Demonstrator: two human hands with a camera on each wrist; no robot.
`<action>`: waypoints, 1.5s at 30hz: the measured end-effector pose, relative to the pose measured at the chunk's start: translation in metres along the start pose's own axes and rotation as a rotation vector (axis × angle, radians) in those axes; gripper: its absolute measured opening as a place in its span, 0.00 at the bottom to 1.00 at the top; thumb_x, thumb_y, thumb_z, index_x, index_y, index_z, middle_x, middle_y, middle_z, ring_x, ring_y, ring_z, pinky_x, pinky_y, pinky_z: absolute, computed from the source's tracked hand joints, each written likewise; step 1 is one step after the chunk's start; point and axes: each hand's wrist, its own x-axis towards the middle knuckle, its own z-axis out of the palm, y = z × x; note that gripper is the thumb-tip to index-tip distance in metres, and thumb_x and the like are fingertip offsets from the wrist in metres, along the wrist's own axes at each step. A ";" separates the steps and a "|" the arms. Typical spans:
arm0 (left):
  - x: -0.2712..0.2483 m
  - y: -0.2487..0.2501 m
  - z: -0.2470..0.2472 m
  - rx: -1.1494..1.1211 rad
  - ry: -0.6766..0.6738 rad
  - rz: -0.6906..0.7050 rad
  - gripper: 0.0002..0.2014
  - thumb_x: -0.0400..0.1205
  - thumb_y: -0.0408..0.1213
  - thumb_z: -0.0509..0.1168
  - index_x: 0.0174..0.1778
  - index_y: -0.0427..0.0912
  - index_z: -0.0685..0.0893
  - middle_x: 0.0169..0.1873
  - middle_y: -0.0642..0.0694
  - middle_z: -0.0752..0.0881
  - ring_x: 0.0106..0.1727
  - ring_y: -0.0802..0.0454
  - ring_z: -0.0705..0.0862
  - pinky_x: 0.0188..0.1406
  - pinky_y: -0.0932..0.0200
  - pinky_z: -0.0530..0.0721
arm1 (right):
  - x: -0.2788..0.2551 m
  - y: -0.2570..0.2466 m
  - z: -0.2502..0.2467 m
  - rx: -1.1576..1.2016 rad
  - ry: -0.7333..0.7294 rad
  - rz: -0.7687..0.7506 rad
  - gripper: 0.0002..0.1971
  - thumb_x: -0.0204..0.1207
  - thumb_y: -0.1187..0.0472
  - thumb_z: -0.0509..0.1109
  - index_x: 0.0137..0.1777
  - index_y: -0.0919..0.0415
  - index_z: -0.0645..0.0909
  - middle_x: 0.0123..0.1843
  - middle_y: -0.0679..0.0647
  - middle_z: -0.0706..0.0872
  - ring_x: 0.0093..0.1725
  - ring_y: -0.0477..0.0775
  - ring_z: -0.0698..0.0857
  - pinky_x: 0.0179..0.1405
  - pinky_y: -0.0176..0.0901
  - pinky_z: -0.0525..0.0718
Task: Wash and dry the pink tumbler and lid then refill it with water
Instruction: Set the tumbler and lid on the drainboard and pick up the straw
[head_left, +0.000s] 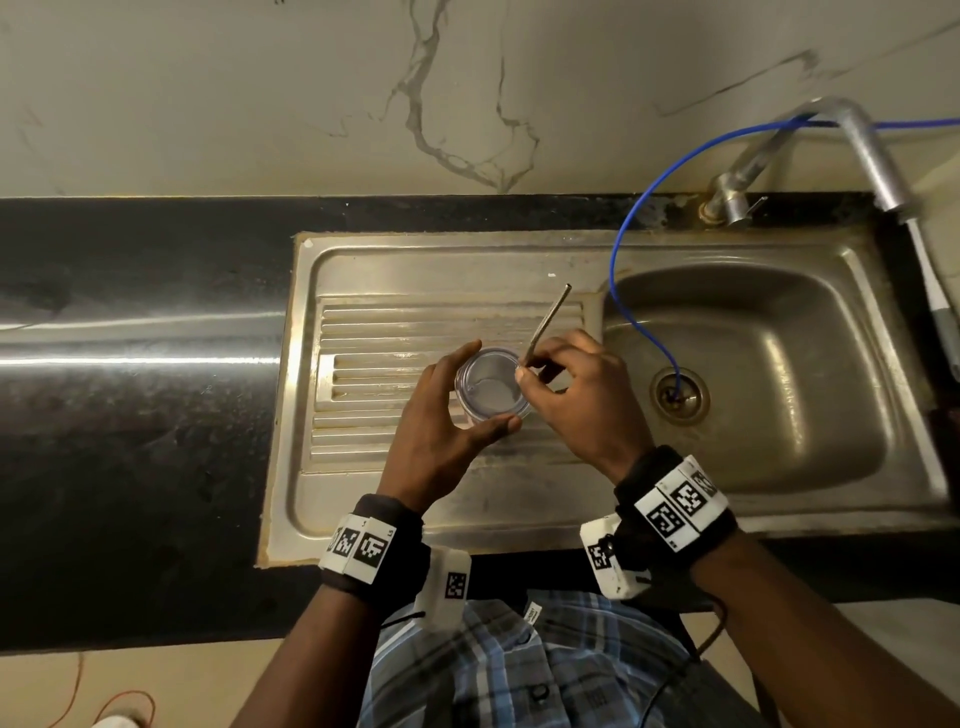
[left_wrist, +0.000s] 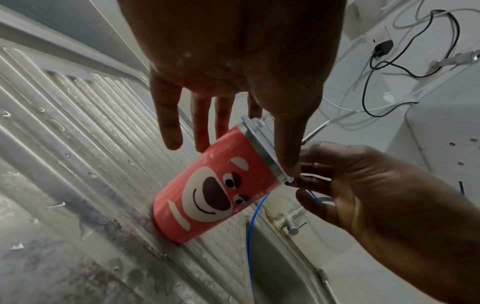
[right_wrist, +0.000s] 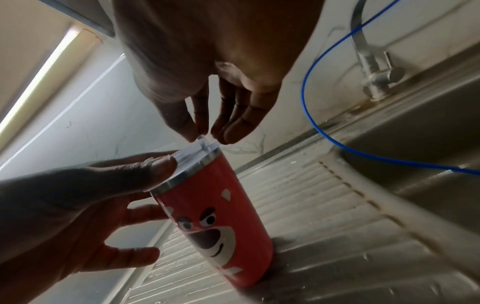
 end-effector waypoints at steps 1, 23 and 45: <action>0.000 -0.001 0.000 -0.006 0.001 0.000 0.47 0.74 0.55 0.86 0.88 0.56 0.71 0.80 0.55 0.79 0.76 0.56 0.79 0.73 0.62 0.77 | -0.001 0.001 0.000 0.011 0.002 0.017 0.04 0.80 0.58 0.76 0.53 0.54 0.88 0.52 0.46 0.84 0.47 0.43 0.86 0.48 0.45 0.89; -0.006 0.013 0.024 -0.140 0.179 -0.060 0.57 0.69 0.49 0.91 0.90 0.59 0.63 0.70 0.59 0.87 0.70 0.64 0.86 0.70 0.42 0.88 | -0.012 0.010 -0.003 0.205 -0.222 0.238 0.21 0.78 0.49 0.78 0.70 0.51 0.85 0.60 0.47 0.86 0.55 0.44 0.88 0.61 0.44 0.87; 0.111 -0.088 -0.284 -0.143 0.444 -0.020 0.62 0.58 0.49 0.89 0.89 0.53 0.66 0.60 0.70 0.87 0.60 0.77 0.86 0.67 0.60 0.84 | 0.178 -0.188 0.247 0.340 -0.231 0.061 0.46 0.62 0.44 0.73 0.85 0.48 0.66 0.80 0.55 0.76 0.78 0.56 0.77 0.80 0.44 0.72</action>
